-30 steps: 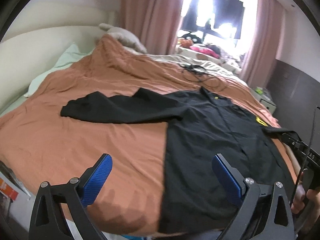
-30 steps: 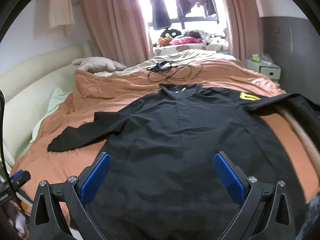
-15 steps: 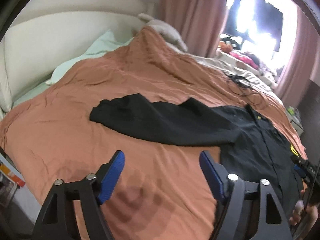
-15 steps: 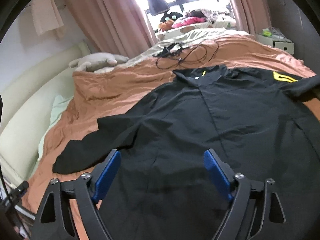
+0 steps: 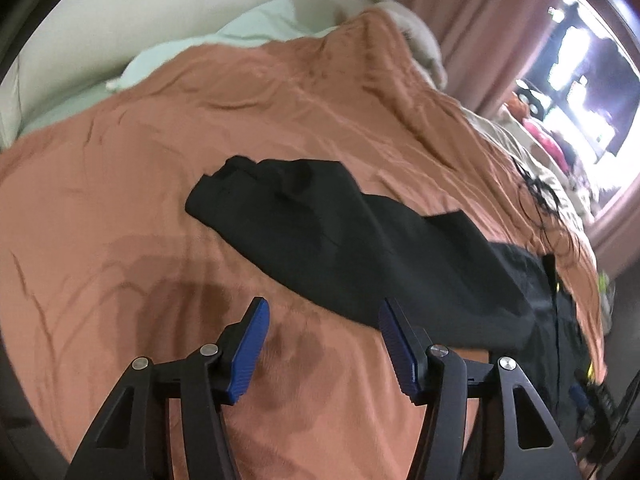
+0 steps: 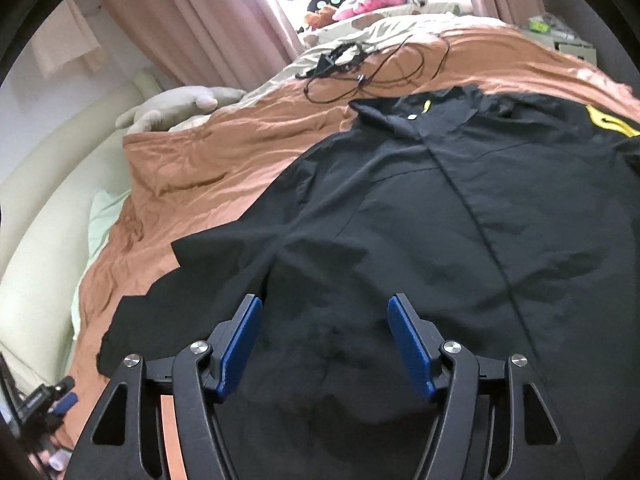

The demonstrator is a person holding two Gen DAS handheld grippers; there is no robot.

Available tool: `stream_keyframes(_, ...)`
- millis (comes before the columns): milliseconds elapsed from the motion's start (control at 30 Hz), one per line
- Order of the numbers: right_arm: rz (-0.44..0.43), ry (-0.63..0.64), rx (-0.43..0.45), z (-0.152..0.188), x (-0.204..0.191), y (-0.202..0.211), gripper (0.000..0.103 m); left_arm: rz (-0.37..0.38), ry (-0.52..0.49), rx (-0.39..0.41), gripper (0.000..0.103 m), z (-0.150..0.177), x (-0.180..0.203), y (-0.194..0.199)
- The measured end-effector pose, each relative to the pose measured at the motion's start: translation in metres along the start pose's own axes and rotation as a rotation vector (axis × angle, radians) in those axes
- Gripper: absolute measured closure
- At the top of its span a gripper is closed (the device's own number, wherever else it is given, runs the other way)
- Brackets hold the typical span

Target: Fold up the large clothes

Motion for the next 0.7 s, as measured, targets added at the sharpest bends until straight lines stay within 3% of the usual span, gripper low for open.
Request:
stream_keyframes(67,-0.006,-0.002,-0.018,-0.005,0.0,-0.012,0.049,0.009,0.033,-0.02,0.044,-0.005,-0.003,-0.013)
stream_keyframes(300,-0.037,-0.067,-0.052,-0.025,0.01,-0.044,0.061,-0.072,0.078,-0.076,0.049,-0.013,-0.017,-0.065)
stream_keyframes(433,-0.108,-0.136,-0.082,-0.03,0.013,-0.066,0.081,-0.124,0.083,-0.129,0.05,-0.012,-0.027,-0.094)
stream_keyframes(500,-0.165,-0.169,-0.098,-0.031,0.01,-0.077,0.087,-0.133,0.08,-0.101,0.052,-0.016,-0.028,-0.097)
stream_keyframes(567,-0.206,-0.177,-0.115,-0.031,0.003,-0.085,0.088,-0.155,0.06,-0.086,0.07,-0.022,-0.027,-0.1)
stream_keyframes(600,-0.23,-0.178,-0.126,-0.03,-0.003,-0.09,0.088,-0.16,0.056,-0.088,0.084,-0.024,-0.027,-0.101)
stream_keyframes(700,-0.267,-0.175,-0.16,-0.026,-0.017,-0.104,0.088,-0.14,0.055,-0.067,0.097,-0.031,-0.025,-0.096)
Point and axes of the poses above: each gripper's, at about its wrist camera, not at the fingertips, and y roughly against the way its jaws point, x to its right, z to its underside, the point moved 7 cm from there along -y, roughly the way its jaws point, and after that the axes turned 3 degrees about -x, right-handed, at the moved point
